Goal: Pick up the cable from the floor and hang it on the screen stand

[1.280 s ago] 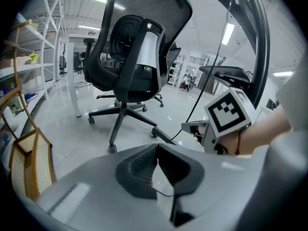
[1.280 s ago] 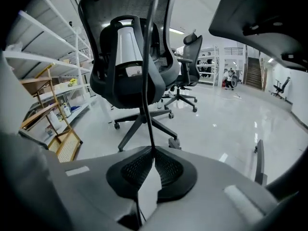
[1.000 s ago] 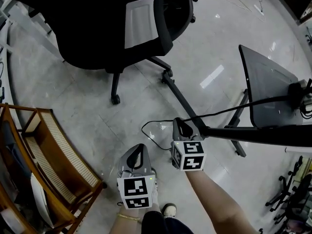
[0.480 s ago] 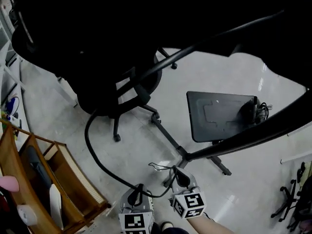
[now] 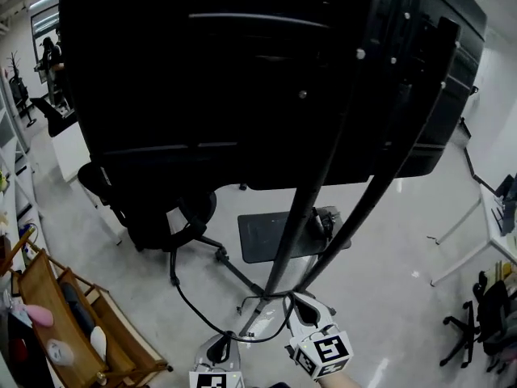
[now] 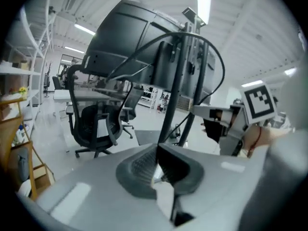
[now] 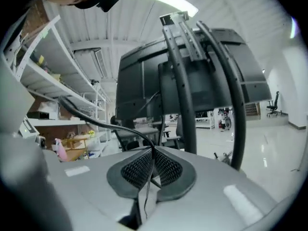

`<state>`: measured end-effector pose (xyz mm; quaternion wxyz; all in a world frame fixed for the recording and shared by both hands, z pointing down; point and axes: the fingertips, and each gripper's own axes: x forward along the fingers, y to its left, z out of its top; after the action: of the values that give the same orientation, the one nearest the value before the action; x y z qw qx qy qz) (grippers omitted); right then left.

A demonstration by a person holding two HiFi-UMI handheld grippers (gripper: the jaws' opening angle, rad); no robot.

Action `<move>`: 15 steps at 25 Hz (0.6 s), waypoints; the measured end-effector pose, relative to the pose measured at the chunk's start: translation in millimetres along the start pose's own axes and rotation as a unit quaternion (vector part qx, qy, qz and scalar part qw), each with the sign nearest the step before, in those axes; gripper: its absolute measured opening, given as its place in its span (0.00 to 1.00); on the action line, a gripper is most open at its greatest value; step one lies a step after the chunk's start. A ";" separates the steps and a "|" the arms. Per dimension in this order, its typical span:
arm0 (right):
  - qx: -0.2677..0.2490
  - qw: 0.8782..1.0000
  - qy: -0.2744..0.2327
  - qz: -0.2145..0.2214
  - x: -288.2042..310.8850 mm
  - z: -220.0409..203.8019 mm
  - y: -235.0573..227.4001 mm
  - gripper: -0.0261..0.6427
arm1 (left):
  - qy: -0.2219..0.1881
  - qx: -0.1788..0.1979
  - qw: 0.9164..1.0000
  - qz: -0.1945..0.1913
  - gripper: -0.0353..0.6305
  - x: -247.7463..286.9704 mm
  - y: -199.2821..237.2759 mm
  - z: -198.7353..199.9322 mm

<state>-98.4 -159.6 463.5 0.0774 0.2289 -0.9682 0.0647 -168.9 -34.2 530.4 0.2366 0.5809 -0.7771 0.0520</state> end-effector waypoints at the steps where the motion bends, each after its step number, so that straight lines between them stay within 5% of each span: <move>1: 0.001 1.000 -0.016 -0.008 -12.6 23.7 -10.3 0.06 | -0.007 0.007 1.000 -0.009 0.06 -9.7 -16.5 13.9; 9: -0.043 0.991 -0.098 -0.081 -89.9 173.6 -69.7 0.06 | -0.062 0.067 0.990 -0.105 0.06 -34.9 -123.9 128.2; 15: -0.098 0.975 -0.133 -0.146 -120.8 253.0 -102.4 0.06 | -0.081 0.105 0.973 -0.188 0.06 -27.3 -182.8 191.3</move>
<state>24.3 -238.8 203.2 -0.0209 0.3659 -0.9275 -0.0736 -52.4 -136.7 314.5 0.1156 0.7405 -0.6608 0.0405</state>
